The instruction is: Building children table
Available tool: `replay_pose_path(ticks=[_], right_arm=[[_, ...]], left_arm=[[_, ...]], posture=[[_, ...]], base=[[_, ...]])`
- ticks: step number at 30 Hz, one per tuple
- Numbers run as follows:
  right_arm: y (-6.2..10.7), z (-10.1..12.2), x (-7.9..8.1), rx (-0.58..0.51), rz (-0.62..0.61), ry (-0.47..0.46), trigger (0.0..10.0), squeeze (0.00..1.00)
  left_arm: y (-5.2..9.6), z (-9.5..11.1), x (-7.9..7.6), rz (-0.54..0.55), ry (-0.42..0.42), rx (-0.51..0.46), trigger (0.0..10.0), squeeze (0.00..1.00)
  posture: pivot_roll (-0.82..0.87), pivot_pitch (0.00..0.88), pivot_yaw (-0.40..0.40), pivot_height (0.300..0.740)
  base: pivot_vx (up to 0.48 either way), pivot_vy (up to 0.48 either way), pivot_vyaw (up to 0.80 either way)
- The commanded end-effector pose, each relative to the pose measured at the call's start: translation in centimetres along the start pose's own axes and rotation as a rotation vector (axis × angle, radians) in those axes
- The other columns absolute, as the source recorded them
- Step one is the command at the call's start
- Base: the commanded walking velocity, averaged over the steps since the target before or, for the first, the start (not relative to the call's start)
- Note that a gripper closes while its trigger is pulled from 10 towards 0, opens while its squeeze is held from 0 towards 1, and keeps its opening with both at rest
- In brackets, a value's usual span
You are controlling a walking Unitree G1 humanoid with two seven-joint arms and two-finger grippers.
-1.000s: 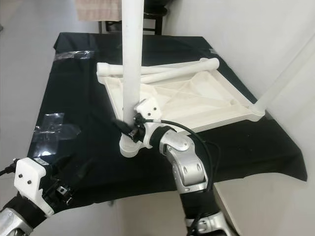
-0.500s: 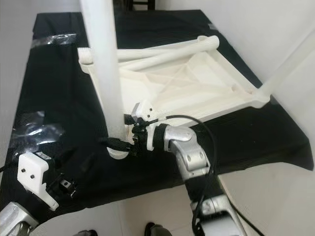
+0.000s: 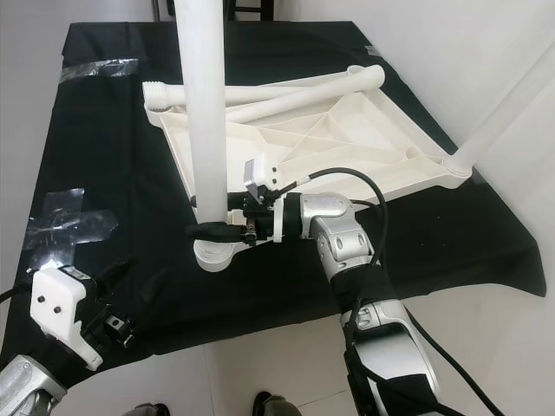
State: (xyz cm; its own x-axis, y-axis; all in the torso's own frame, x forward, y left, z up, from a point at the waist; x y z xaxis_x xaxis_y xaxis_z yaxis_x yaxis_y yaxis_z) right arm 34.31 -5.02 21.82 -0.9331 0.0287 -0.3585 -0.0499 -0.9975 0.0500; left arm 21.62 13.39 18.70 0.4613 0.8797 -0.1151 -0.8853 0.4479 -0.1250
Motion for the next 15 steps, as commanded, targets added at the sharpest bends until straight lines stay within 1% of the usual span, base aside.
replay_pose_path(ticks=[1, 2, 4, 5, 7, 8, 9, 10, 11, 13, 14, 15], right_arm=[[0.0, 0.0, 0.6, -0.039, 0.025, -0.016, 0.0, 0.00], [0.0, 0.0, 0.6, -0.039, 0.025, -0.016, 0.0, 0.00], [-0.2, -0.7, 1.6, -0.036, -0.013, -0.019, 0.0, 0.00], [-0.2, -0.7, 1.6, -0.036, -0.013, -0.019, 0.0, 0.00], [-0.7, -2.1, 2.7, 0.013, -0.128, -0.040, 0.0, 0.00], [-0.7, -2.1, 2.7, 0.013, -0.128, -0.040, 0.0, 0.00], [-1.1, -3.7, 2.5, 0.124, -0.317, -0.042, 0.0, 0.00], [-1.1, -4.7, 2.3, 0.200, -0.453, -0.031, 0.0, 0.00], [-1.2, -5.6, 3.2, 0.274, -0.596, -0.063, 0.0, 0.00], [-1.2, -5.6, 3.2, 0.274, -0.596, -0.063, 0.0, 0.00], [-1.1, -5.8, 3.9, 0.313, -0.681, -0.075, 0.0, 0.00], [-1.1, -5.8, 3.9, 0.313, -0.681, -0.075, 0.0, 0.00]], left_arm=[[0.2, -0.4, -0.4, -0.005, 0.010, 0.019, 10.0, 0.00], [0.2, -0.4, -0.4, -0.005, 0.010, 0.019, 10.0, 0.00], [0.2, -0.5, -0.5, -0.010, 0.015, 0.025, 10.0, 0.00], [0.2, -0.5, -0.5, -0.010, 0.015, 0.025, 10.0, 0.00], [0.3, -0.6, -0.6, -0.017, 0.022, 0.028, 10.0, 0.00], [0.3, -0.6, -0.6, -0.017, 0.022, 0.028, 10.0, 0.00], [0.3, -0.6, -0.6, -0.019, 0.024, 0.029, 10.0, 0.00], [0.4, -0.6, -0.5, -0.020, 0.026, 0.030, 10.0, 0.00], [0.4, -0.5, -0.6, -0.022, 0.028, 0.030, 10.0, 0.00], [0.4, -0.5, -0.6, -0.022, 0.028, 0.030, 10.0, 0.00], [0.4, -0.5, -0.5, -0.025, 0.028, 0.030, 10.0, 0.00], [0.4, -0.5, -0.5, -0.025, 0.028, 0.030, 10.0, 0.00]], posture=[[0.15, 0.236, -0.121, 0.740], [0.15, 0.236, -0.121, 0.740], [0.13, 0.241, -0.119, 0.740], [0.13, 0.241, -0.119, 0.740], [0.12, 0.246, -0.118, 0.740], [0.12, 0.246, -0.118, 0.740], [0.11, 0.250, -0.110, 0.740], [0.10, 0.251, -0.108, 0.740], [0.10, 0.251, -0.107, 0.740], [0.10, 0.251, -0.107, 0.740], [0.10, 0.254, -0.105, 0.740], [0.10, 0.254, -0.105, 0.740]], base=[[0.000, 0.000, 0.00], [0.000, 0.000, 0.00], [0.000, 0.000, 0.00], [0.000, 0.000, 0.00], [0.000, 0.000, 0.00], [0.000, 0.000, 0.00], [0.000, 0.000, 0.00], [0.000, 0.000, 0.00], [0.000, 0.000, 0.00], [0.000, 0.000, 0.00], [0.000, 0.000, 0.00], [0.000, 0.000, 0.00]])
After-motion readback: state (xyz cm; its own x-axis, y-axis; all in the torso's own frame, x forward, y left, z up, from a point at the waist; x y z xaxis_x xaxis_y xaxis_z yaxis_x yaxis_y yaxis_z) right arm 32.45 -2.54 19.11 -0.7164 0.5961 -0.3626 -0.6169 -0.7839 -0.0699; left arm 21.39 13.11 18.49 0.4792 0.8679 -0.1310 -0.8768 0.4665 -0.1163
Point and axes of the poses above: a point about 5 cm out from each wrist's last joint towards the gripper, its own y axis pointing back from the gripper into the wrist, its own z axis along the axis of the wrist's last joint, x = y × z, the point moved 4 cm from there along -y, pointing out of the wrist towards the gripper, and after that the axes turned 11 degrees about y, right-handed, at the moved point
